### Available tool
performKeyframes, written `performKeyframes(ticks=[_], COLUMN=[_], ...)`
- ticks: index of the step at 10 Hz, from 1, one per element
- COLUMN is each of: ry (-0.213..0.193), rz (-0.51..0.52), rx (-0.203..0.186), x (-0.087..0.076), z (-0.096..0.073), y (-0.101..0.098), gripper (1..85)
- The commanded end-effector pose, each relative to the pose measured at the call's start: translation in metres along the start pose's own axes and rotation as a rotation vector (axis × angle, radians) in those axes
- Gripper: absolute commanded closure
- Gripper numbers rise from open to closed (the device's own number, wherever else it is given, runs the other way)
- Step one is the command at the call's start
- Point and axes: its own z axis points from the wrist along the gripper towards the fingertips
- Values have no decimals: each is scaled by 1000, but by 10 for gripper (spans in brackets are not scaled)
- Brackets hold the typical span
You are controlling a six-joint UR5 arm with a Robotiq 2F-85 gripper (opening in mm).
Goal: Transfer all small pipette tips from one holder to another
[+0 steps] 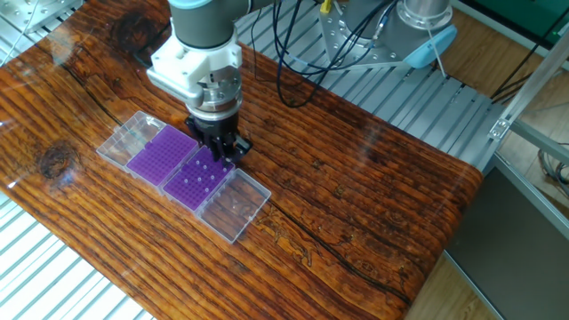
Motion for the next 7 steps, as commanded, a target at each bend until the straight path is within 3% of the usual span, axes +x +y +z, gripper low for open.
performKeyframes(ticks=[1, 7], ry=[-10, -19], rz=[14, 9], rx=[-10, 5], x=[0, -1], z=[2, 7], y=[12, 11], gripper=[597, 600])
